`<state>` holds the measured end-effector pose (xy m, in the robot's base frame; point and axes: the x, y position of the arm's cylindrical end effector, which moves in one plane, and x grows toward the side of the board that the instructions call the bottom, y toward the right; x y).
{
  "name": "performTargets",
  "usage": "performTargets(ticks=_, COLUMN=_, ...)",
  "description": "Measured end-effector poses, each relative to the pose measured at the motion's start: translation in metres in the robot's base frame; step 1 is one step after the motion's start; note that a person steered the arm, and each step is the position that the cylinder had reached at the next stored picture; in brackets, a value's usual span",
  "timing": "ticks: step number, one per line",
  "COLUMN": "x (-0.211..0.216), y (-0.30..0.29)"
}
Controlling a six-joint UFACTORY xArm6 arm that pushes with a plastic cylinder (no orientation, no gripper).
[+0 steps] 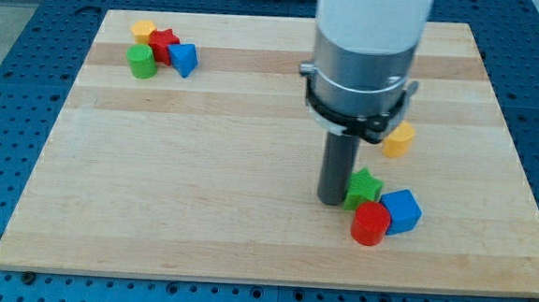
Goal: Push the red circle along with green star a bit up
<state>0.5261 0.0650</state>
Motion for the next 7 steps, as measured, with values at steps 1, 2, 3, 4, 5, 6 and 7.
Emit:
performTargets(ticks=1, x=0.000, y=-0.001)
performTargets(ticks=2, x=0.036, y=-0.052)
performTargets(ticks=3, x=0.079, y=-0.066)
performTargets(ticks=4, x=0.089, y=-0.056)
performTargets(ticks=5, x=0.067, y=-0.028)
performTargets(ticks=6, x=0.067, y=-0.028)
performTargets(ticks=7, x=0.070, y=-0.021)
